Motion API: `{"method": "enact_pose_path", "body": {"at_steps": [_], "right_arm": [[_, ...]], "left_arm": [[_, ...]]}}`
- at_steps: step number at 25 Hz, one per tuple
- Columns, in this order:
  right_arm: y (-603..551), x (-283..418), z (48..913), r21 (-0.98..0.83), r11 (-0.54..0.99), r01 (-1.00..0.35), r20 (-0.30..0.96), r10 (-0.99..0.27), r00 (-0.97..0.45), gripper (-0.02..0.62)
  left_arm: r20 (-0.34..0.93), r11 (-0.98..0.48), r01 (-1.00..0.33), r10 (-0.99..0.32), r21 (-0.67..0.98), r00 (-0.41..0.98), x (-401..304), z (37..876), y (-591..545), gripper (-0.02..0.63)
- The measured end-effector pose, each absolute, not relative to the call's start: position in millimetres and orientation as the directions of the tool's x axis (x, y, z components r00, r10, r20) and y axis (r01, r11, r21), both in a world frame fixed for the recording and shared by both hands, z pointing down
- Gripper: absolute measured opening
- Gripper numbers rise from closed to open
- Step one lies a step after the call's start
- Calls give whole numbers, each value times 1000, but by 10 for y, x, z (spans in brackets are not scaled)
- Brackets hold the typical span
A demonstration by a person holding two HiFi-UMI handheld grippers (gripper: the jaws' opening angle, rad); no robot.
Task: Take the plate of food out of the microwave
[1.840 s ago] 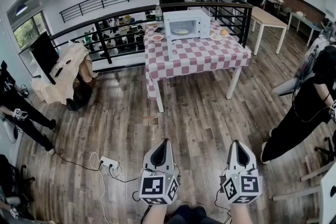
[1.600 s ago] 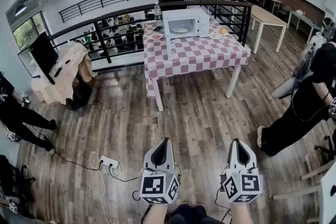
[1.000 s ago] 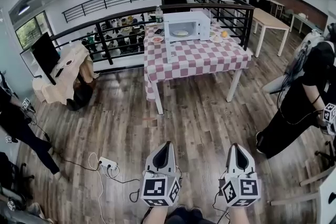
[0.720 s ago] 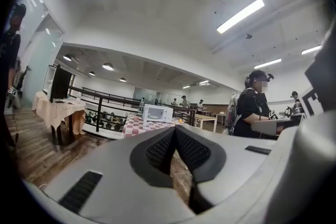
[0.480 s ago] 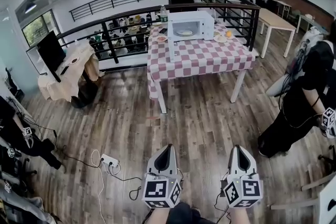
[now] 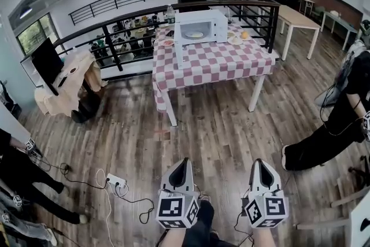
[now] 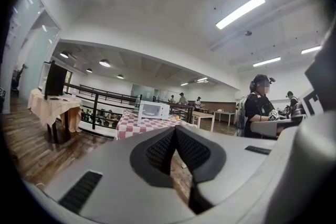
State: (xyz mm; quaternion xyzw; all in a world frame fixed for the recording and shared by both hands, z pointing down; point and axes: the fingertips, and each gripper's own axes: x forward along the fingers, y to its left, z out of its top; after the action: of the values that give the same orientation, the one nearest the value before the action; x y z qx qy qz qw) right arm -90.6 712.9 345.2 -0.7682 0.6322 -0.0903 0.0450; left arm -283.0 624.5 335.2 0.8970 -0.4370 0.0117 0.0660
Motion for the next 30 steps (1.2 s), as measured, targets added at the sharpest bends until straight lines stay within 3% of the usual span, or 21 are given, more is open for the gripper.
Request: {"method": "enact_pose_path", "body": {"at_steps": [30], "right_arm": [[4424, -463, 3407, -167, -208, -964, 83, -977, 197, -9]], "left_arm": [[51, -649, -751, -752, 119, 657, -2209, 3292, 3566, 20]]}}
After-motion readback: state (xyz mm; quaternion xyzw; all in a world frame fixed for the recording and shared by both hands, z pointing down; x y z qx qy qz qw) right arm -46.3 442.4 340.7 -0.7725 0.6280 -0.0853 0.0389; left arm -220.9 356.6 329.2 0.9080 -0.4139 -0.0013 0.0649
